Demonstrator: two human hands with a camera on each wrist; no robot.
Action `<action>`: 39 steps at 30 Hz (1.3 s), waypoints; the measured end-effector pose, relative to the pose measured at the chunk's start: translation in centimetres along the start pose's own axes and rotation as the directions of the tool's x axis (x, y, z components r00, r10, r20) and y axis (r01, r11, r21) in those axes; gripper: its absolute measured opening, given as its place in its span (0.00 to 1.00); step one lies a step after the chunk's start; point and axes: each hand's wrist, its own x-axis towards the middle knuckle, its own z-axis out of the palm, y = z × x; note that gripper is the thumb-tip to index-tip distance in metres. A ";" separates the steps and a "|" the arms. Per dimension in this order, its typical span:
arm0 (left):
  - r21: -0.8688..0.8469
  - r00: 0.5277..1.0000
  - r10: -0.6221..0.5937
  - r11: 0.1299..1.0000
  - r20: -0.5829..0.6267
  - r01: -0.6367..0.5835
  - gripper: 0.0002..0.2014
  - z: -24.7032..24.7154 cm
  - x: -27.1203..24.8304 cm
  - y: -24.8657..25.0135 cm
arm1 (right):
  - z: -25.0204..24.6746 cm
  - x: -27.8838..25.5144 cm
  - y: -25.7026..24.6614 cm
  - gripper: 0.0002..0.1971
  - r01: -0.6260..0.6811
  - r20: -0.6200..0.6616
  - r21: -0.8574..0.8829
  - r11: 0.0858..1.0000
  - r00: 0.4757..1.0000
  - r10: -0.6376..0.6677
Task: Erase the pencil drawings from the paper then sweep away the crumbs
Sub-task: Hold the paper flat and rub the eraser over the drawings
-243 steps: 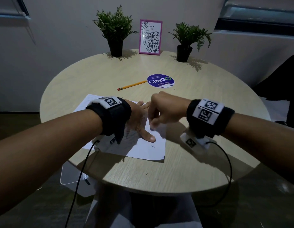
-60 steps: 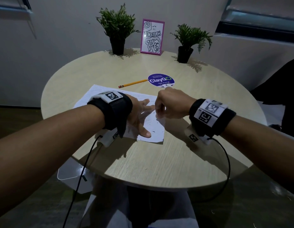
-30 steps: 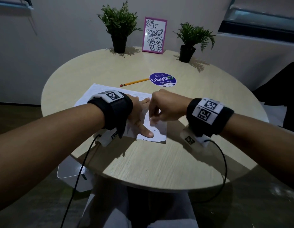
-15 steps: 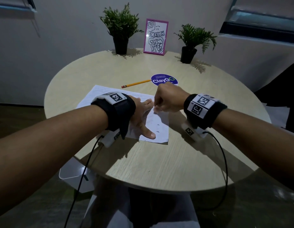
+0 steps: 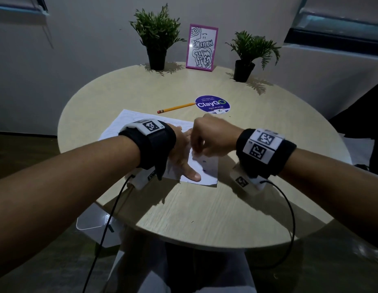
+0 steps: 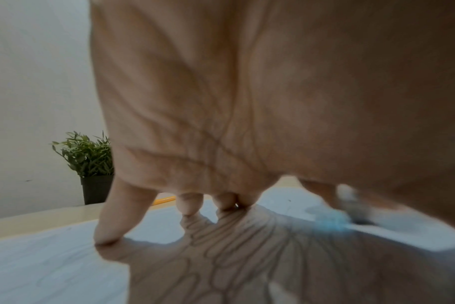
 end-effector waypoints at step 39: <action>0.019 0.999 0.008 1.000 -0.041 -0.007 0.66 0.2 0.2 -0.1 | -0.2 1.8 3.2 0.08 -0.292 -0.021 0.023 0.956 0.956 0.293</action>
